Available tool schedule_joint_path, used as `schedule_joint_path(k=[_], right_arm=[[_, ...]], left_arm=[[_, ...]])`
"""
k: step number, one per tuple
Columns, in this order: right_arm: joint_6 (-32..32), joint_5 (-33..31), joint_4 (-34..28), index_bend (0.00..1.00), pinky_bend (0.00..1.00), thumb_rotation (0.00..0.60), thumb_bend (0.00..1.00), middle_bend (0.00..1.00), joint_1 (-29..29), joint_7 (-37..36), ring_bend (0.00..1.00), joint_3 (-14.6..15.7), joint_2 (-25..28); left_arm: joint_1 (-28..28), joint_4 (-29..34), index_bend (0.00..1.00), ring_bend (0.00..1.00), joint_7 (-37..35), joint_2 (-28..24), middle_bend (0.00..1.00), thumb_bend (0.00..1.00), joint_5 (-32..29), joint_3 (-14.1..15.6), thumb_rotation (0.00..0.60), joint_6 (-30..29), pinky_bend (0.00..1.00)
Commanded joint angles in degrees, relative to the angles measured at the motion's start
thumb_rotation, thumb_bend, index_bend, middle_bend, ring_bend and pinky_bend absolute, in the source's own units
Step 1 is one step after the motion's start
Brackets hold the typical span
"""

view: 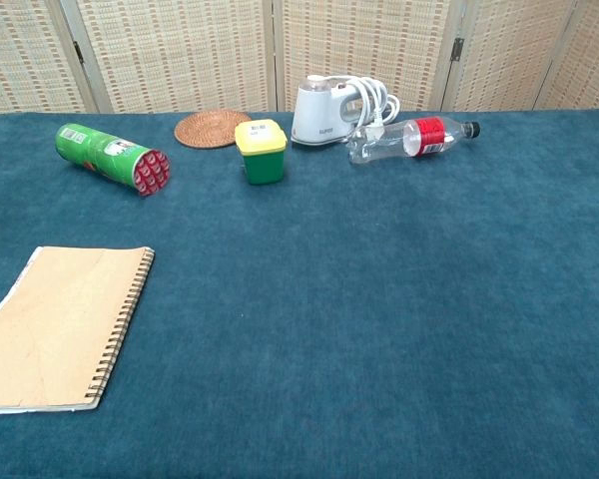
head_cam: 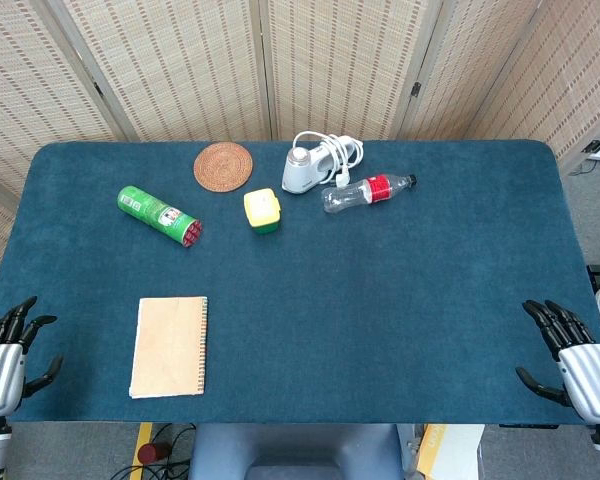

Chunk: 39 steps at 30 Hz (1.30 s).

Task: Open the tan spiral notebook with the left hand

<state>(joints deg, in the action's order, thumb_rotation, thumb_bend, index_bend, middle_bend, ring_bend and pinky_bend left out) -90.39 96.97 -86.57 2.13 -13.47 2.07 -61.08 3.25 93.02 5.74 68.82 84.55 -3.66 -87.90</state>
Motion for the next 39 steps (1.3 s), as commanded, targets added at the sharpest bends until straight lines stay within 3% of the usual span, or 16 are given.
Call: schedule_joint_path(k=[1, 14, 24, 29, 39], right_arm=[[0.57, -0.04, 0.04, 0.03, 0.11, 0.600, 0.29, 0.13, 0.30, 0.03, 0.06, 0.05, 0.01], [-0.10, 0.17, -0.59, 0.03, 0.11, 0.600, 0.29, 0.13, 0.49, 0.56, 0.06, -0.35, 0.94], [-2.63, 0.75, -3.31, 0.03, 0.11, 0.600, 0.29, 0.13, -0.02, 2.61, 0.06, -1.25, 3.47], [-2.58, 0.89, -3.87, 0.03, 0.11, 0.600, 0.29, 0.13, -0.20, 3.01, 0.06, -1.05, 3.66], [-3.08, 1.90, -5.02, 0.03, 0.12, 0.600, 0.29, 0.13, -0.48, 4.28, 0.06, -0.78, 3.78]], left_arm=[[0.12, -0.08, 0.30, 0.12, 0.43, 0.20, 0.11, 0.34, -0.41, 0.22, 0.600, 0.62, 0.20], [0.86, -2.03, 0.30, 0.12, 0.50, 0.22, 0.11, 0.34, 0.40, 1.05, 0.600, 2.23, 0.20], [6.70, -10.15, 0.31, 0.12, -5.44, 0.42, 0.11, 0.34, 9.90, 4.01, 0.600, 7.58, 0.20], [10.03, -16.91, 0.31, 0.12, -10.04, 3.14, 0.11, 0.23, 15.41, 5.57, 0.600, 8.39, 0.20], [15.19, -37.01, 0.29, 0.12, -20.72, 13.02, 0.12, 0.17, 24.45, 7.87, 0.600, 2.63, 0.20]])
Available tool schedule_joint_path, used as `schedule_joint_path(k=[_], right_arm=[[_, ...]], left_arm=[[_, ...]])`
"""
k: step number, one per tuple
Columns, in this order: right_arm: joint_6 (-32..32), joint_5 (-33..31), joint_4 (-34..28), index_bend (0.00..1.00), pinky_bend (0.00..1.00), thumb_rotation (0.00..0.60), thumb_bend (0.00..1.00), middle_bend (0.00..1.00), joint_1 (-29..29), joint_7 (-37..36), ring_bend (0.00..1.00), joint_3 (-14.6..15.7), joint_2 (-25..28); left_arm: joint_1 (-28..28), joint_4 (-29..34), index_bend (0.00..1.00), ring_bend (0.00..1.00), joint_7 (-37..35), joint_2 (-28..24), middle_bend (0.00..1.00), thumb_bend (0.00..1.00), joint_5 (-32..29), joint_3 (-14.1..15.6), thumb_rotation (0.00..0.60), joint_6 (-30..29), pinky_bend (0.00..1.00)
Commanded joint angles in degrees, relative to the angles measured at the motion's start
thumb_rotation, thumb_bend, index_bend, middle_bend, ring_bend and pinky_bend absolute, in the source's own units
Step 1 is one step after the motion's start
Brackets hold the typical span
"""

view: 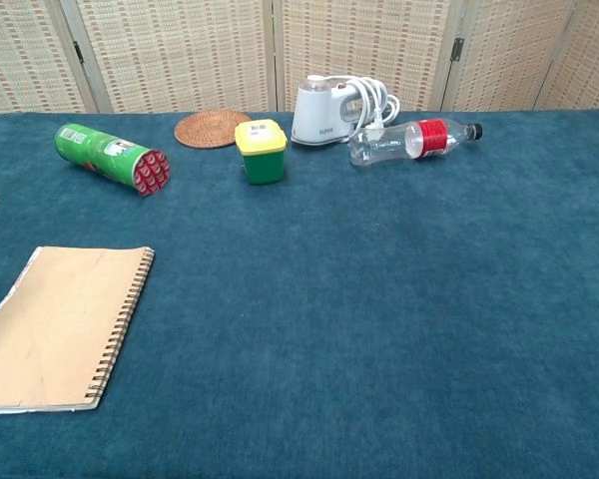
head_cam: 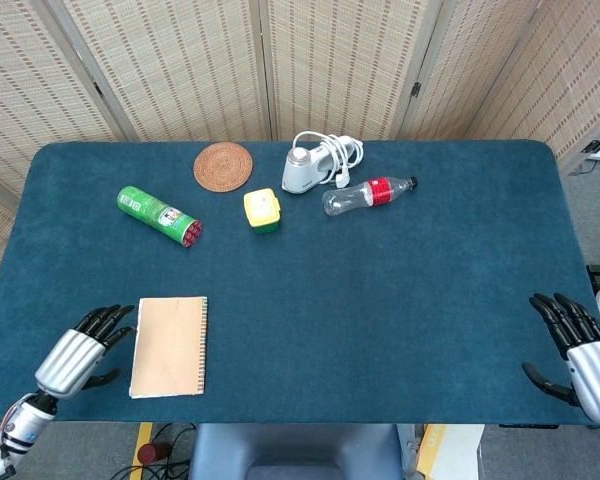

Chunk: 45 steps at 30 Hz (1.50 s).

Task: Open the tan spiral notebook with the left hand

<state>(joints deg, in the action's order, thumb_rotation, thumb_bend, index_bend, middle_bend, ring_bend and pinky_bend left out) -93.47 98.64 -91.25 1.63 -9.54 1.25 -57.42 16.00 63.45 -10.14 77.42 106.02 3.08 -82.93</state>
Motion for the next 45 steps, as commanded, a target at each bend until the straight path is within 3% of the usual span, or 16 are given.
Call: schedule_joint_path(k=[1, 10, 21, 31, 45], right_arm=[[-0.07, 0.38, -0.55, 0.03, 0.12, 0.600, 0.29, 0.13, 0.01, 0.54, 0.06, 0.06, 0.19], [-0.39, 1.11, -2.13, 0.03, 0.12, 0.600, 0.29, 0.13, -0.57, 2.35, 0.06, 0.57, 0.68], [-0.68, 1.38, -3.29, 0.03, 0.12, 0.600, 0.29, 0.13, -0.98, 3.59, 0.06, 0.62, 0.86], [0.01, 1.54, -4.06, 0.03, 0.12, 0.600, 0.29, 0.13, -0.91, 4.66, 0.06, 0.76, 0.94], [-0.01, 1.31, -3.99, 0.03, 0.12, 0.600, 0.29, 0.13, -1.14, 4.87, 0.06, 0.69, 0.69]], left_arm=[[2.96, -9.50, 0.29, 0.12, -5.96, 5.37, 0.12, 0.17, 3.35, 1.30, 0.600, -2.62, 0.20], [5.84, -31.13, 0.27, 0.12, -12.87, 14.91, 0.12, 0.14, 5.17, 2.84, 0.600, -7.86, 0.20], [5.40, -46.69, 0.27, 0.12, -20.06, 20.89, 0.12, 0.14, 1.73, 3.85, 0.600, -8.71, 0.20], [5.16, -52.80, 0.27, 0.12, -19.89, 22.73, 0.12, 0.14, 0.57, 5.84, 0.600, -6.40, 0.20], [5.56, -53.11, 0.27, 0.12, -21.24, 24.75, 0.12, 0.14, -0.18, 7.77, 0.600, -7.91, 0.20]])
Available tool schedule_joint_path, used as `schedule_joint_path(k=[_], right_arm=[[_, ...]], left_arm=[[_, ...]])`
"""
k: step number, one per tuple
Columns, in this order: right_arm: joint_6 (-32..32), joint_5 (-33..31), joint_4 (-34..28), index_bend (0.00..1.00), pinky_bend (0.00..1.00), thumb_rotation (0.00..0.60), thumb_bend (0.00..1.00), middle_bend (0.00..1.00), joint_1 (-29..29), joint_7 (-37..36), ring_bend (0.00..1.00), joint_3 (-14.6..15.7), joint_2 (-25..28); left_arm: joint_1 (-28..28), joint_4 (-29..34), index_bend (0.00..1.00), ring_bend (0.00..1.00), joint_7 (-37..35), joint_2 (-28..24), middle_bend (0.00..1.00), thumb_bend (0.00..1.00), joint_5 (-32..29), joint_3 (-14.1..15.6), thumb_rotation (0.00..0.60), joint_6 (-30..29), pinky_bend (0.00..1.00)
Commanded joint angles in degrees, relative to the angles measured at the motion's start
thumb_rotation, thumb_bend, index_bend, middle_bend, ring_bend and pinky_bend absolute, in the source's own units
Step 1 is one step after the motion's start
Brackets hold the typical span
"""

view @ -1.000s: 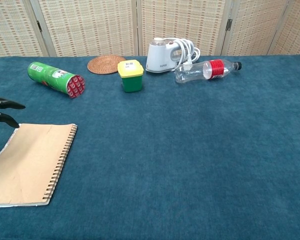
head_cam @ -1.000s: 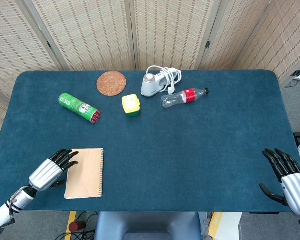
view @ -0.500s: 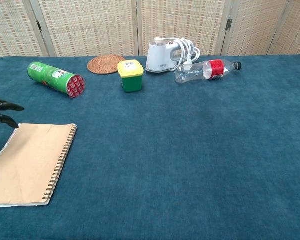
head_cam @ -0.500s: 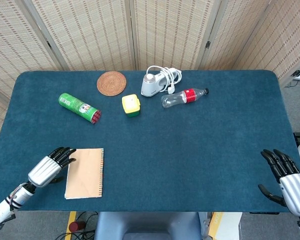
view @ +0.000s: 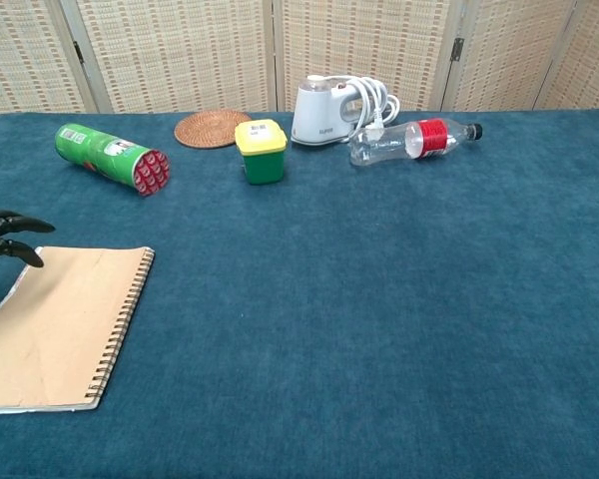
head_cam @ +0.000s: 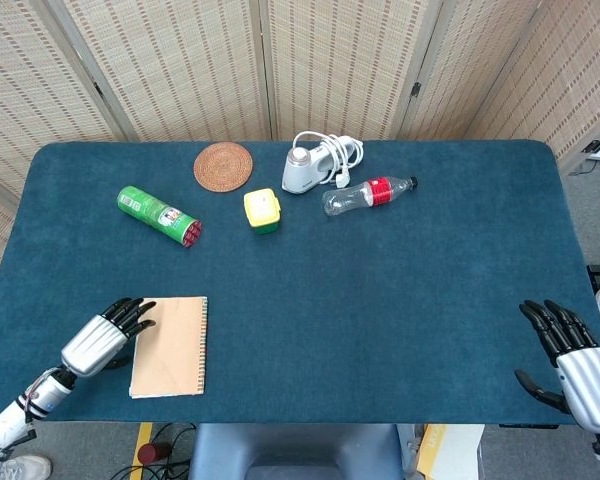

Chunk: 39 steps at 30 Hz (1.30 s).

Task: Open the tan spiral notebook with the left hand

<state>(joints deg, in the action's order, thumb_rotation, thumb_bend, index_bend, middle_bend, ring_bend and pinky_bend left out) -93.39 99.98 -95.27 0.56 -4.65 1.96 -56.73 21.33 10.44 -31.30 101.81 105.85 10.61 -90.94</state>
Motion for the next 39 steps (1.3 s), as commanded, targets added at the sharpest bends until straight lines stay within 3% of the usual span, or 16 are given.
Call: schedule_joint_path(k=[1, 14, 22, 27, 33, 39], right_arm=[[-0.11, -0.11, 0.06, 0.03, 0.12, 0.600, 0.29, 0.13, -0.12, -0.03, 0.06, -0.03, -0.03], [0.09, -0.61, -0.18, 0.03, 0.12, 0.600, 0.29, 0.13, -0.25, 0.31, 0.06, -0.22, -0.18], [0.33, -0.79, -0.54, 0.03, 0.12, 0.600, 0.29, 0.13, -0.13, 0.55, 0.06, -0.39, 0.06], [0.15, -1.08, 0.17, 0.03, 0.12, 0.600, 0.29, 0.13, -0.34, -0.34, 0.06, -0.37, -0.04], [-0.28, -1.20, 1.22, 0.03, 0.12, 0.600, 0.29, 0.13, -0.51, -1.58, 0.06, -0.47, -0.38], [-0.51, -1.21, 2.03, 0.03, 0.12, 0.600, 0.29, 0.13, -0.47, -2.60, 0.06, -0.62, -0.49]], left_arm=[[0.40, -0.24, 0.27, 0.12, -0.02, 0.61, 0.12, 0.14, -0.02, 0.42, 0.600, 0.36, 0.20], [1.64, -0.91, 0.30, 0.12, -4.50, 3.25, 0.14, 0.14, -1.13, 0.79, 0.600, -1.52, 0.20], [2.69, -1.02, 0.30, 0.12, -7.40, 5.12, 0.15, 0.15, -1.95, 0.88, 0.600, 0.50, 0.20], [3.21, -0.77, 0.30, 0.12, -7.98, 6.22, 0.15, 0.20, -2.16, 1.08, 0.600, 1.26, 0.20], [4.05, 0.86, 0.31, 0.12, -11.09, 7.78, 0.15, 0.35, -3.77, -0.20, 0.600, 1.34, 0.20], [5.93, 1.63, 0.31, 0.12, -11.10, 9.62, 0.16, 0.37, -4.31, -0.81, 0.600, 0.84, 0.20]])
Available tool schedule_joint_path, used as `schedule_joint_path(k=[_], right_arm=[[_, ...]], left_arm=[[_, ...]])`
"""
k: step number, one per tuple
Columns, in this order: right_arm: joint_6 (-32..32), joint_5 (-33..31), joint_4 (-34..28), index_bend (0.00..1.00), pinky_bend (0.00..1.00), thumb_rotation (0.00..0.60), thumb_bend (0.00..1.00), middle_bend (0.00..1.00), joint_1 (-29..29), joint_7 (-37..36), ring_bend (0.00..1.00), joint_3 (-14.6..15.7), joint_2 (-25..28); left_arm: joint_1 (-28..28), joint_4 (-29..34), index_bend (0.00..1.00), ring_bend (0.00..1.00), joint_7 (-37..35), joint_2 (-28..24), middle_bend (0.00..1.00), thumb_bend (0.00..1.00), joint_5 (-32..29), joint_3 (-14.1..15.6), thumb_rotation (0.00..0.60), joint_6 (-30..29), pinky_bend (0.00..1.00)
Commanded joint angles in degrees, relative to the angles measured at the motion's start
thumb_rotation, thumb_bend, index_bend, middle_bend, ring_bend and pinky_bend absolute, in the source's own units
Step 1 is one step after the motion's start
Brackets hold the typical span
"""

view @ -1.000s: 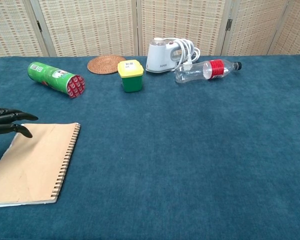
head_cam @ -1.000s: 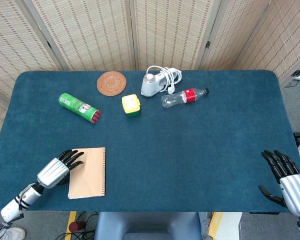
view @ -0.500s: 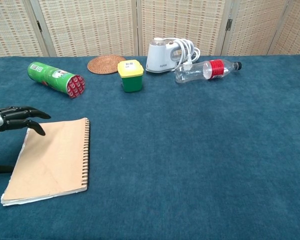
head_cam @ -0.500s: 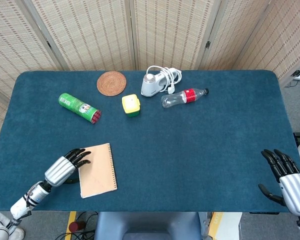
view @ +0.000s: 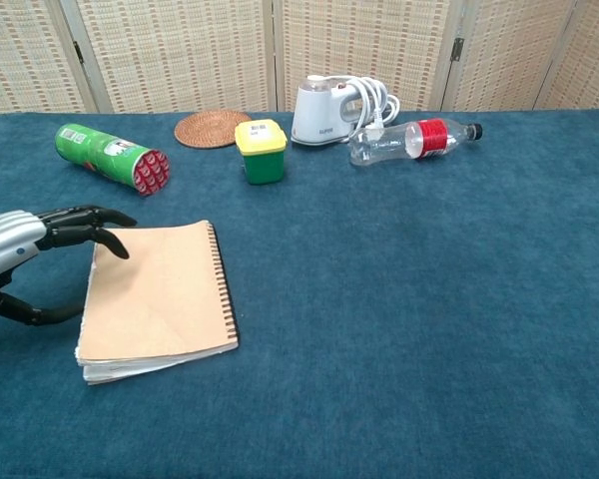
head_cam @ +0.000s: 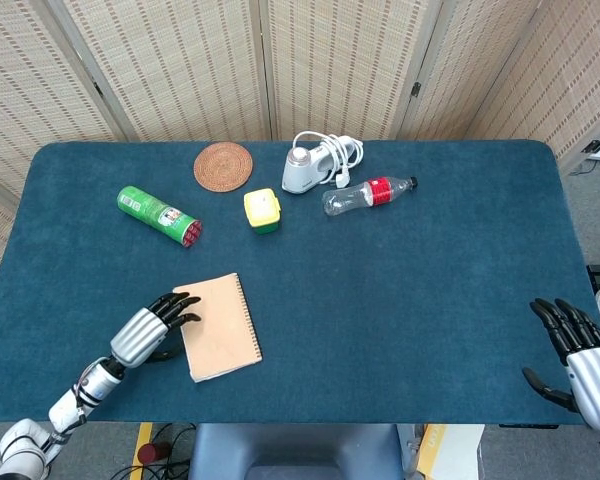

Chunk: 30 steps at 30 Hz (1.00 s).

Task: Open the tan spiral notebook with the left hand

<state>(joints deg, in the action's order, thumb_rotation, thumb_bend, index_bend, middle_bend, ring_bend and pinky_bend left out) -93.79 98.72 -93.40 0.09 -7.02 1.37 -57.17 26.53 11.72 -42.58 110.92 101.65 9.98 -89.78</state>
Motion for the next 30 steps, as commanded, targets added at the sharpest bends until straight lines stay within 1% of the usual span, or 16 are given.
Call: schedule_joint_path(k=[1, 5, 8, 11, 13, 15, 17, 20, 22, 26, 30], right_arm=[[-0.18, 0.06, 0.28, 0.03, 0.12, 0.600, 0.29, 0.13, -0.02, -0.38, 0.06, -0.03, -0.06], [-0.39, -0.05, 0.77, 0.03, 0.12, 0.600, 0.29, 0.13, -0.09, -0.99, 0.06, -0.12, -0.14], [-0.58, 0.02, 1.19, 0.03, 0.12, 0.600, 0.29, 0.13, -0.08, -1.45, 0.06, -0.19, -0.29], [-0.68, -0.06, 1.56, 0.03, 0.12, 0.600, 0.29, 0.13, -0.08, -2.01, 0.06, -0.24, -0.42], [-0.87, -0.08, 1.77, 0.03, 0.12, 0.600, 0.29, 0.13, -0.13, -2.41, 0.06, -0.28, -0.44], [-1.00, -0.06, 1.92, 0.03, 0.12, 0.600, 0.29, 0.13, -0.17, -2.57, 0.06, -0.30, -0.42], [-1.19, -0.09, 2.21, 0.03, 0.12, 0.600, 0.29, 0.13, -0.25, -2.92, 0.06, -0.31, -0.44], [-1.29, -0.14, 2.66, 0.03, 0.12, 0.600, 0.29, 0.13, -0.33, -3.39, 0.06, -0.28, -0.62], [-1.31, -0.13, 2.86, 0.03, 0.12, 0.600, 0.29, 0.13, -0.34, -3.55, 0.06, -0.27, -0.73], [-1.26, -0.05, 2.96, 0.03, 0.12, 0.600, 0.29, 0.13, -0.32, -3.52, 0.06, -0.24, -0.90], [-1.20, 0.08, 2.60, 0.03, 0.12, 0.600, 0.29, 0.13, -0.26, -2.96, 0.06, -0.25, -0.91]], left_arm=[[1.06, 0.59, 0.31, 0.12, 0.18, 0.69, 0.16, 0.37, -0.20, -0.30, 0.600, -0.42, 0.20], [2.63, 2.29, 0.31, 0.12, -0.08, 1.20, 0.16, 0.38, -0.86, -1.05, 0.600, 0.08, 0.20], [3.88, 3.71, 0.31, 0.12, 0.54, 1.44, 0.16, 0.42, -0.83, -1.12, 0.600, 0.81, 0.20], [4.83, 4.94, 0.35, 0.12, 2.00, 1.85, 0.16, 0.48, -0.75, -1.23, 0.600, 0.87, 0.20], [5.33, 5.91, 0.39, 0.12, 2.99, 2.21, 0.16, 0.56, -0.93, -1.48, 0.600, 1.22, 0.20], [5.66, 6.58, 0.41, 0.11, 3.59, 2.24, 0.16, 0.61, -0.93, -1.54, 0.600, 1.31, 0.20], [6.26, 7.28, 0.47, 0.11, 4.85, 2.47, 0.16, 0.65, -0.82, -1.70, 0.600, 0.85, 0.20], [6.47, 8.60, 0.58, 0.11, 5.03, 2.36, 0.16, 0.68, -0.92, -1.89, 0.600, 0.46, 0.20], [6.47, 9.18, 0.62, 0.11, 4.93, 1.95, 0.17, 0.69, -0.67, -1.64, 0.600, 0.13, 0.20], [6.00, 10.50, 0.63, 0.11, 4.22, -0.18, 0.18, 0.69, -0.02, -0.82, 0.600, -0.93, 0.20], [5.99, 11.99, 0.63, 0.11, 3.61, -4.30, 0.18, 0.69, 1.61, 0.82, 0.600, -2.39, 0.21]])
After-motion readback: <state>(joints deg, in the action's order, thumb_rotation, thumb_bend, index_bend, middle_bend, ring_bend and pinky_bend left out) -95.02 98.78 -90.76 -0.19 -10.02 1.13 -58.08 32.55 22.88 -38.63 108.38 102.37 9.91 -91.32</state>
